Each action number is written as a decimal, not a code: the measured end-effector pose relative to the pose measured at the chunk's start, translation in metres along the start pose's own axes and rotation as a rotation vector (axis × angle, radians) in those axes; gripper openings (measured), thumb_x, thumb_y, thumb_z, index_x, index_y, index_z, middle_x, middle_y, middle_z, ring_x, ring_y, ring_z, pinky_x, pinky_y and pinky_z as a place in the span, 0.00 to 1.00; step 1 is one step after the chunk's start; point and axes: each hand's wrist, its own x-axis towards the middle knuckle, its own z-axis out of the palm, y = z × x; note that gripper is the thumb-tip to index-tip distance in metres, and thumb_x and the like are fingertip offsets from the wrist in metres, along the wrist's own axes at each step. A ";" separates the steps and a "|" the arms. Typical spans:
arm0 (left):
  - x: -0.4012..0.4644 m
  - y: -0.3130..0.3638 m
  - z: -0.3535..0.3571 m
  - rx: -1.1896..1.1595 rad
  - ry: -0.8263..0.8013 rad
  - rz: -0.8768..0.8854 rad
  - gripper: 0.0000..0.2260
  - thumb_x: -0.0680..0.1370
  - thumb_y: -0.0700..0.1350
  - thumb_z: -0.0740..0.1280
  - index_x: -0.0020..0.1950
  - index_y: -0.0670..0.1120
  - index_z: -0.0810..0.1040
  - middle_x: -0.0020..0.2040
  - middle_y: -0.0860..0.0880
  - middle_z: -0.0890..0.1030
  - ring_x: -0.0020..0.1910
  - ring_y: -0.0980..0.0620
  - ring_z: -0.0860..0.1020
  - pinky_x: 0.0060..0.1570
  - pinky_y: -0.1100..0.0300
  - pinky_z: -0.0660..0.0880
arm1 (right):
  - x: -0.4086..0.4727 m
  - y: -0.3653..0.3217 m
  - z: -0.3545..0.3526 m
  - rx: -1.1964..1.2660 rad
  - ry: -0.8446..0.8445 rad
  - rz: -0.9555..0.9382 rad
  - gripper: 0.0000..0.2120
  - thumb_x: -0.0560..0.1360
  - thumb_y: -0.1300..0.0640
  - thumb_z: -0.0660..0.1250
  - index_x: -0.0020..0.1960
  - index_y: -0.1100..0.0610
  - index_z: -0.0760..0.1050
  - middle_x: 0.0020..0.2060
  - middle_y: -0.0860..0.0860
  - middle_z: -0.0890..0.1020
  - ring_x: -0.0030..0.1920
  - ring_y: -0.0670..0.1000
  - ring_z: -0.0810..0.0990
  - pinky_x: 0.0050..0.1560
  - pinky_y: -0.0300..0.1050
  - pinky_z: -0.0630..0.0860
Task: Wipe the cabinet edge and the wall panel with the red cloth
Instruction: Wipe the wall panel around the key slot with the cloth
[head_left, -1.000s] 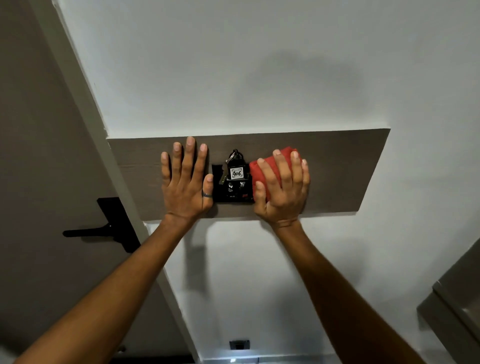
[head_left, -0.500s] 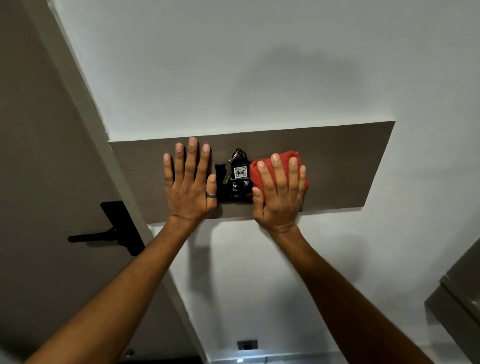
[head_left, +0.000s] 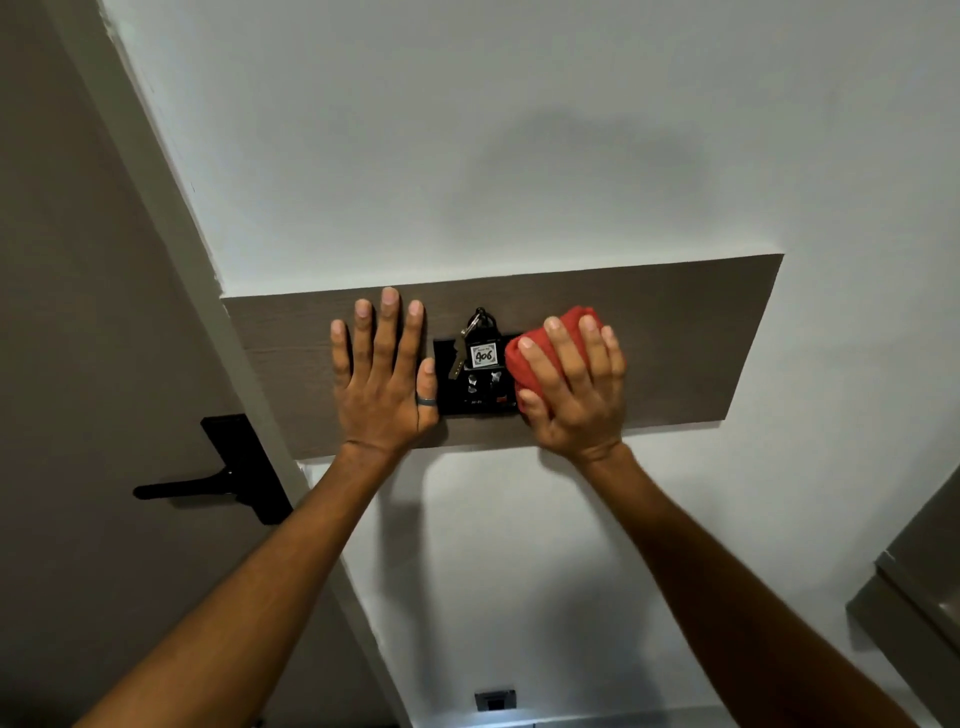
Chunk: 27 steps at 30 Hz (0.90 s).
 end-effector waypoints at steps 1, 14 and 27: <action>0.001 0.000 0.000 0.003 0.001 0.003 0.27 0.84 0.50 0.54 0.82 0.45 0.54 0.84 0.50 0.42 0.83 0.47 0.43 0.81 0.45 0.44 | 0.004 0.005 0.000 -0.004 -0.004 0.025 0.22 0.85 0.46 0.55 0.74 0.53 0.75 0.73 0.58 0.76 0.76 0.64 0.69 0.81 0.60 0.64; 0.000 -0.001 0.003 0.002 -0.009 -0.013 0.27 0.85 0.51 0.53 0.83 0.47 0.51 0.84 0.50 0.44 0.83 0.47 0.44 0.82 0.45 0.43 | -0.009 -0.049 0.009 0.018 0.036 0.320 0.22 0.85 0.46 0.54 0.76 0.52 0.72 0.74 0.56 0.73 0.80 0.63 0.64 0.84 0.60 0.59; -0.006 -0.001 0.005 0.027 -0.013 -0.031 0.27 0.85 0.51 0.51 0.84 0.47 0.51 0.84 0.48 0.46 0.83 0.45 0.46 0.81 0.44 0.45 | 0.021 -0.024 0.011 0.068 0.059 0.283 0.22 0.83 0.46 0.61 0.75 0.51 0.75 0.74 0.54 0.75 0.79 0.61 0.68 0.82 0.61 0.64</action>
